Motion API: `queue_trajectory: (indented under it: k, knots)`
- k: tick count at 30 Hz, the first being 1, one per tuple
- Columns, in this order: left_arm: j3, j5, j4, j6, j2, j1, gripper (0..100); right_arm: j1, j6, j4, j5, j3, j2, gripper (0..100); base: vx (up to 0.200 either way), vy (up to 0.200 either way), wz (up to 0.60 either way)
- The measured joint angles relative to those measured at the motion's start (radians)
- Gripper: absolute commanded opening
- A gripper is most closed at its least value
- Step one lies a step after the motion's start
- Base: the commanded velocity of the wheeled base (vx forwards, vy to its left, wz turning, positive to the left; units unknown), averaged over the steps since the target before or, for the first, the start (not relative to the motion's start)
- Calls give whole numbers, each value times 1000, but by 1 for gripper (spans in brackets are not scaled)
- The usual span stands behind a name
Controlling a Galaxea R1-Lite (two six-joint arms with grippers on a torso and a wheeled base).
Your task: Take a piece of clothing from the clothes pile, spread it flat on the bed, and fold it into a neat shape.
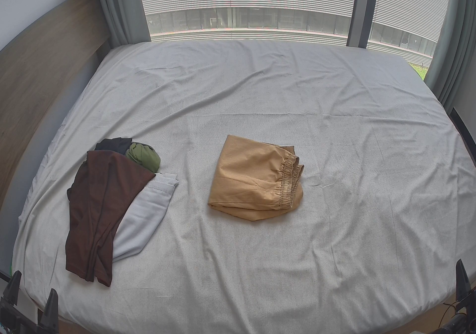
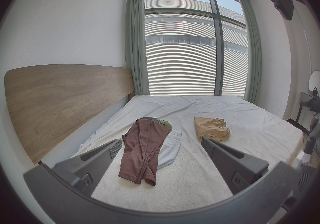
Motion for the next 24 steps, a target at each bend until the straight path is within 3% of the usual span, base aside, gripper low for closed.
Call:
queue_trajectory:
  k: [3, 11, 24]
  knots:
    - [0, 0, 0, 0, 0, 0, 100, 0, 32, 8, 21, 0, 0, 100, 0, 0, 0]
    - [0, 0, 0, 0, 0, 0, 100, 0, -64, 52, 84, 0, 1, 100, 0, 0, 0]
    - [0, 0, 0, 1, 0, 0, 100, -1, -77, 54, 98, 0, 2, 100, 0, 0, 0]
